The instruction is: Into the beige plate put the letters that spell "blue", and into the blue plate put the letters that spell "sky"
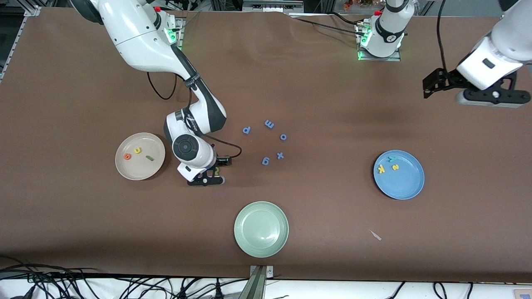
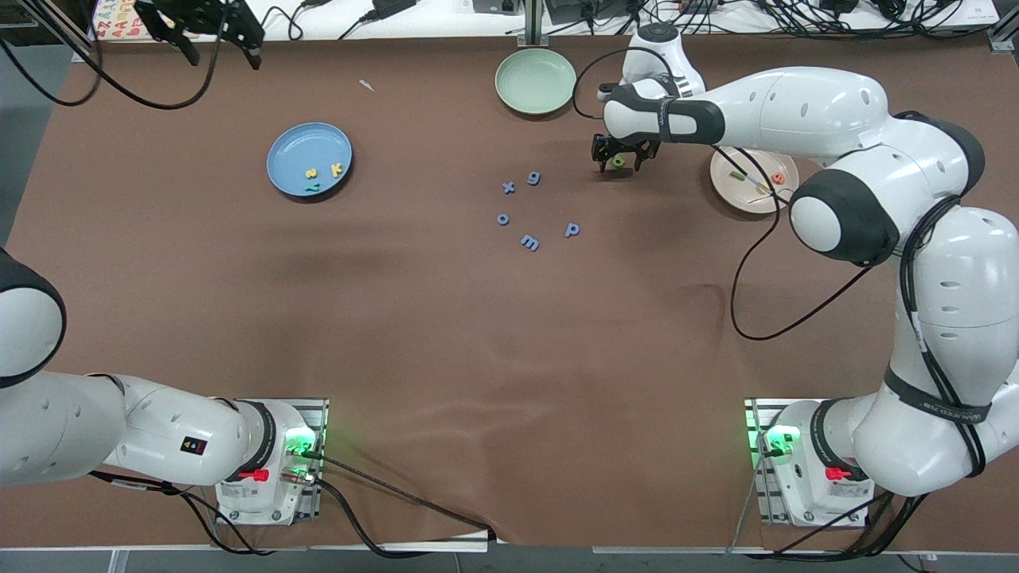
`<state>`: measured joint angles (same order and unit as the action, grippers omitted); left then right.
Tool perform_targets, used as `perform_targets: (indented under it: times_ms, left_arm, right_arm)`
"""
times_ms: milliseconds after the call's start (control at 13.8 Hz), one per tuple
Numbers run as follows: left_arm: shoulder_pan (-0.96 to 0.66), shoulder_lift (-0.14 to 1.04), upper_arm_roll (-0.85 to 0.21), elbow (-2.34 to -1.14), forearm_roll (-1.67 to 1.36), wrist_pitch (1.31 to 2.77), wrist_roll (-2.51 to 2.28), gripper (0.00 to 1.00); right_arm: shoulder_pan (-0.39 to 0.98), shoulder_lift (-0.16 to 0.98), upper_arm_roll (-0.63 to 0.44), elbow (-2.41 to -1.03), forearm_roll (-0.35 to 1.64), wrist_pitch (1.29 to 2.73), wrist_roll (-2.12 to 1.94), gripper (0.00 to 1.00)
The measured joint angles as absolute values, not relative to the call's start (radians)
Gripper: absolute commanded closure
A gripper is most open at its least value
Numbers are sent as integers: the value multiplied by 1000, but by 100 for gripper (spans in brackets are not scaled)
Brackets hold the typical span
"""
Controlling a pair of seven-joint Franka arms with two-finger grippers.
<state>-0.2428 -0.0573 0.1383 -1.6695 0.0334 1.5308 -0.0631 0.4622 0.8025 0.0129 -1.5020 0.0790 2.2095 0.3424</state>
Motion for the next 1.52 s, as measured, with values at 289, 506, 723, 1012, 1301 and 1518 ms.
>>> perform_targets:
  times_ms: [289, 506, 723, 1012, 1301, 1518]
  left_arm:
    - [-200, -56, 149, -1620, 0, 1463, -63, 0]
    - [-179, -45, 149, -1620, -24, 1462, -63, 0]
    - [-179, -34, 145, -1618, -24, 1462, -63, 0]
    - [-179, -32, 145, -1616, -24, 1462, -63, 0]
    - [-179, -32, 145, -1616, -24, 1462, -63, 0]
    - [-178, -32, 145, -1616, -24, 1462, -63, 0]
  right_arm:
    - [461, 800, 12, -1490, 67, 2178, 297, 14]
    - [460, 798, 12, -1450, 64, 2146, 284, 13]
    - [460, 801, 10, -1446, 63, 2144, 258, 13]
    - [459, 805, 9, -1446, 58, 2143, 228, 13]
    - [459, 827, 8, -1446, 36, 2166, 225, 13]
    - [459, 841, 8, -1446, 35, 2198, 224, 15]
